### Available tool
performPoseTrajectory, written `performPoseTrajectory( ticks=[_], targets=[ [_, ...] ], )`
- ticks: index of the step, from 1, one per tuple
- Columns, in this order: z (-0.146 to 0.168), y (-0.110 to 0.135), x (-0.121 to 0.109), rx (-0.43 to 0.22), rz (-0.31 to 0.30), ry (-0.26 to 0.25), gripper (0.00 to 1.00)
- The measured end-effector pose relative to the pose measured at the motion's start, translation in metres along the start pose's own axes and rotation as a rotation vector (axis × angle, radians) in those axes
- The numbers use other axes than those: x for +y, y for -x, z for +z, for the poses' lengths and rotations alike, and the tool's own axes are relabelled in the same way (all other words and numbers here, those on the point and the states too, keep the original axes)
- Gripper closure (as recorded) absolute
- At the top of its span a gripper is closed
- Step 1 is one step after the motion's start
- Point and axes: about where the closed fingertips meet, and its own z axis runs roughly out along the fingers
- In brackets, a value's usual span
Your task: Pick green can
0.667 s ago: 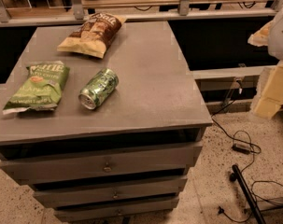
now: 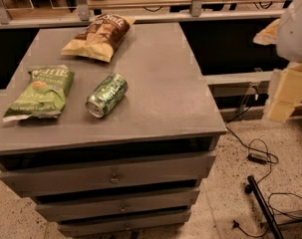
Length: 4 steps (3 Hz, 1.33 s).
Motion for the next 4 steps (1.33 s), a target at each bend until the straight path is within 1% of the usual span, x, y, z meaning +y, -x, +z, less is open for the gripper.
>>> performPoseTrajectory(
  ticks=[1,2,3,4],
  targets=[
    [0.017,0.029,-0.022,0.04,-0.255,0.015,0.0],
    [0.042,0.072,-0.045,0.04,-0.552,0.057,0.0],
    [0.073,0.131,-0.059,-0.024,-0.838,0.12,0.0],
    [0.101,0.201,-0.059,-0.102,-1.026,0.163,0.0]
  ],
)
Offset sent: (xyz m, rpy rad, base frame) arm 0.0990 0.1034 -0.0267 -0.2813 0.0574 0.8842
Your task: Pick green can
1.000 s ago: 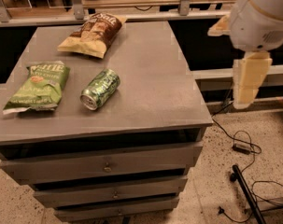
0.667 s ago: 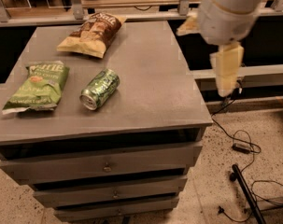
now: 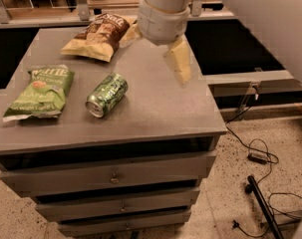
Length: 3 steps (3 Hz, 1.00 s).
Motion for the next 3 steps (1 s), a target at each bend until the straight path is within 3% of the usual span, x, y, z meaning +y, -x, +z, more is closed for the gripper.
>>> performPoseTrajectory(
  ticks=[1,2,3],
  targets=[
    [0.041,0.046,-0.036,-0.062,-0.092,0.033,0.0],
    [0.083,0.078,-0.049,-0.096,-0.121,0.081,0.0],
    [0.115,0.088,-0.056,-0.098,-0.07,0.111,0.0]
  ],
)
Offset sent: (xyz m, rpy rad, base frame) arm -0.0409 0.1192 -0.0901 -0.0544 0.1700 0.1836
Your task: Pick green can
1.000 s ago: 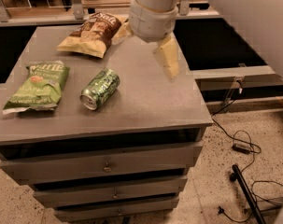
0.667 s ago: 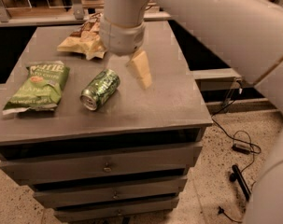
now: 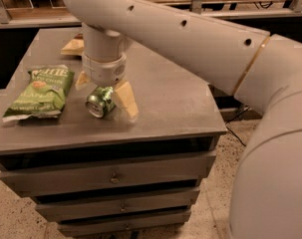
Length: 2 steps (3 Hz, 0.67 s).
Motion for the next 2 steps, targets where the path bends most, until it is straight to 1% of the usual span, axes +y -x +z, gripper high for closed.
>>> performPoseTrajectory(
  ticks=[1,2],
  targets=[
    [0.0006,0.0001,-0.0004,0.0,0.009,-0.001,0.0],
    [-0.0092,-0.0094,0.0008,0.038,-0.037,-0.018,0.0]
  ],
)
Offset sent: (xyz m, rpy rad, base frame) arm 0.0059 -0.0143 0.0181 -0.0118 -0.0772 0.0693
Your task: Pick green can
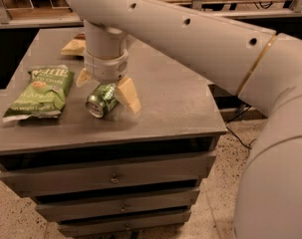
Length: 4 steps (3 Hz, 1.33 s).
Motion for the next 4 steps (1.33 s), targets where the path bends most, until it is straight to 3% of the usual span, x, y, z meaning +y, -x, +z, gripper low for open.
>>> performPoseTrajectory(
  ticks=[1,3,4],
  targets=[
    [-0.011,-0.017,-0.001,0.042,-0.039,-0.012,0.0],
    [0.01,-0.05,-0.026,0.042,-0.144,0.071,0.0],
    [0.013,-0.052,-0.032,0.043,-0.145,0.055,0.0]
  ],
)
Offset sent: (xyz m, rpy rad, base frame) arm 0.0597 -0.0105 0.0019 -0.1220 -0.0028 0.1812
